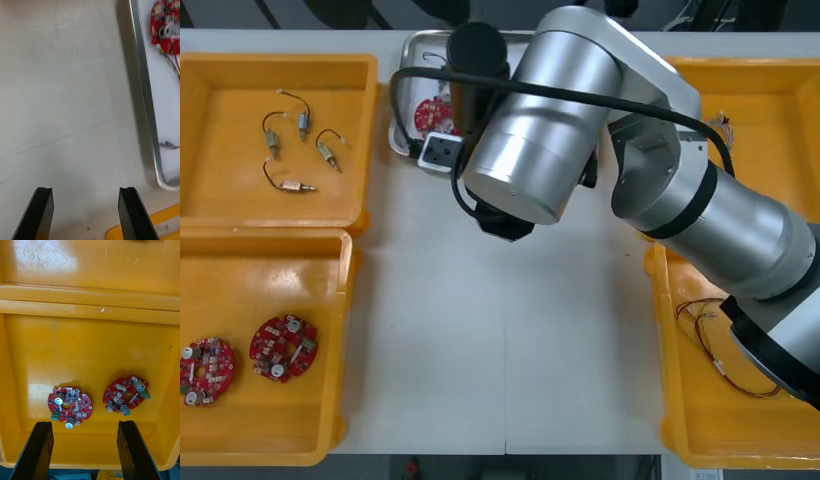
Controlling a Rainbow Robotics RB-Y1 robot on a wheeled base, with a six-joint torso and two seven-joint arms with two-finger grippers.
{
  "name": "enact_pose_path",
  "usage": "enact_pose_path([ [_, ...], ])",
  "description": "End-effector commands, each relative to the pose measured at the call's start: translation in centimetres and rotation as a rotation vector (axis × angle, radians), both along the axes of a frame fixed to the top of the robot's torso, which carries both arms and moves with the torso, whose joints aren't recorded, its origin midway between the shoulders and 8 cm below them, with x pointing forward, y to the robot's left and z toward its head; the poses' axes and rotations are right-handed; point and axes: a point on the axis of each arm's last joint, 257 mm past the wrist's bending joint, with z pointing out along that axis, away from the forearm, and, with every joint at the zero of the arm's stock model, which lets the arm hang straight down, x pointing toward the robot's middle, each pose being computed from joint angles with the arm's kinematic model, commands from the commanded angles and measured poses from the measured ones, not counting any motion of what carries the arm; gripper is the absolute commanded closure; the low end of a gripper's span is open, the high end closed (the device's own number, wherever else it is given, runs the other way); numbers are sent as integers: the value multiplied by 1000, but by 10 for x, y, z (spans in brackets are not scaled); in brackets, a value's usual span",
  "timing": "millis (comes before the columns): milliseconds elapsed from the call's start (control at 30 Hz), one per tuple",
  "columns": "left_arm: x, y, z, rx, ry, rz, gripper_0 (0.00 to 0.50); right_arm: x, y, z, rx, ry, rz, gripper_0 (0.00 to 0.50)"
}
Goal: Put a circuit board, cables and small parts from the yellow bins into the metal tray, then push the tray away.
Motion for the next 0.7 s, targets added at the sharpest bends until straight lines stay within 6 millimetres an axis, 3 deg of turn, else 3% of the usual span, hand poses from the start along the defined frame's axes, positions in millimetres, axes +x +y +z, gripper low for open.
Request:
enact_pose_path([
  [33, 9, -2, 19, 85, -44, -117, 0, -5, -29, 11, 144, 19, -171, 0],
  [300, 9, -2, 19, 85, -44, -117, 0, -3, -62, 24, 384, 34, -359, 0],
  [533, 9, -2, 19, 85, -44, -117, 0, -1, -120, 34, 547, 8, -527, 0],
  [700, 9, -2, 19, 85, -44, -117, 0, -4, -165, 27, 608, 2, -646, 0],
])
